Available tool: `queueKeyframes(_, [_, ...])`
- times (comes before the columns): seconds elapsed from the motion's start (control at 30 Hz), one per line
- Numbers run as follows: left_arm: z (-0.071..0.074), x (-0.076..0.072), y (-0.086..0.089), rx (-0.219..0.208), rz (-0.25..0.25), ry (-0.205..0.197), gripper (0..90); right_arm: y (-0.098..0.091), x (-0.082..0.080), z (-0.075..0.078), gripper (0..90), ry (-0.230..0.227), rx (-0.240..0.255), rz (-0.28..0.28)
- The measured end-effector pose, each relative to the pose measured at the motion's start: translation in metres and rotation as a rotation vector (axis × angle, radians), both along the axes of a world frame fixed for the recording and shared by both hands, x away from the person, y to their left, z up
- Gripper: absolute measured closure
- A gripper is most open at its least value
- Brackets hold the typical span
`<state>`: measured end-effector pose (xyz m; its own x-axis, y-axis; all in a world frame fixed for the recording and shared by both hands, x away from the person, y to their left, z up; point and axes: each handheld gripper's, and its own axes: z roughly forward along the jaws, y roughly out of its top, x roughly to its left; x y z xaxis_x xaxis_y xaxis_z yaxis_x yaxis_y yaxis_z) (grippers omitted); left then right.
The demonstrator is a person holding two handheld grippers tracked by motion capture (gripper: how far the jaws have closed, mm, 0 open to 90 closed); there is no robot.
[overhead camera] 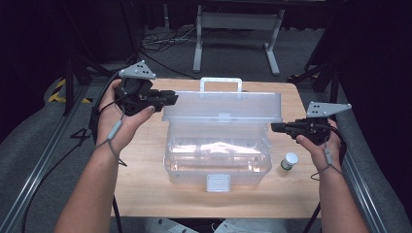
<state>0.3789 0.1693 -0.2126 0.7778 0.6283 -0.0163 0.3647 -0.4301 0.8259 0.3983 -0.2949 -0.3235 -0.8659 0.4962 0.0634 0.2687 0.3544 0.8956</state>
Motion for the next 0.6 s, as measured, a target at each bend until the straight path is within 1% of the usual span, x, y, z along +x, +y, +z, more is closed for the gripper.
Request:
queueKeyframes(0.1, [-0.003, -0.008, 0.004, 0.004, 0.008, -0.025, 82.6, 0.002, 0.002, 0.001, 90.0, -0.012, 0.011, -0.031])
queueKeyframes(0.13, [-0.004, -0.011, 0.007, 0.011, 0.006, -0.026, 83.4, 0.003, 0.003, 0.001, 90.0, -0.015, 0.015, -0.038])
queueKeyframes(0.17, [-0.006, -0.013, 0.009, 0.012, 0.002, -0.015, 83.8, 0.003, 0.004, 0.002, 90.0, -0.021, 0.022, -0.052])
queueKeyframes(0.23, [-0.010, -0.015, 0.013, 0.014, -0.001, -0.014, 84.5, 0.004, 0.005, 0.002, 90.0, -0.024, 0.035, -0.069])
queueKeyframes(0.3, [-0.016, -0.018, 0.016, 0.010, 0.006, -0.011, 84.9, 0.004, 0.006, 0.002, 90.0, -0.029, 0.044, -0.078])
queueKeyframes(0.4, [-0.025, -0.022, 0.017, -0.008, 0.005, -0.011, 84.9, 0.004, 0.007, 0.002, 90.0, -0.039, 0.061, -0.094])
queueKeyframes(0.47, [-0.032, -0.025, 0.016, -0.024, 0.011, -0.025, 83.3, 0.005, 0.008, 0.002, 90.0, -0.045, 0.075, -0.098])
queueKeyframes(0.5, [-0.032, -0.025, 0.016, -0.024, 0.011, -0.025, 82.4, 0.005, 0.008, 0.002, 90.0, -0.045, 0.075, -0.098])
queueKeyframes(0.53, [-0.038, -0.026, 0.016, -0.036, 0.014, -0.040, 82.2, 0.005, 0.008, 0.001, 90.0, -0.045, 0.085, -0.106])
queueKeyframes(0.6, [-0.045, -0.026, 0.015, -0.036, 0.015, -0.054, 81.7, 0.005, 0.008, 0.001, 90.0, -0.045, 0.090, -0.110])
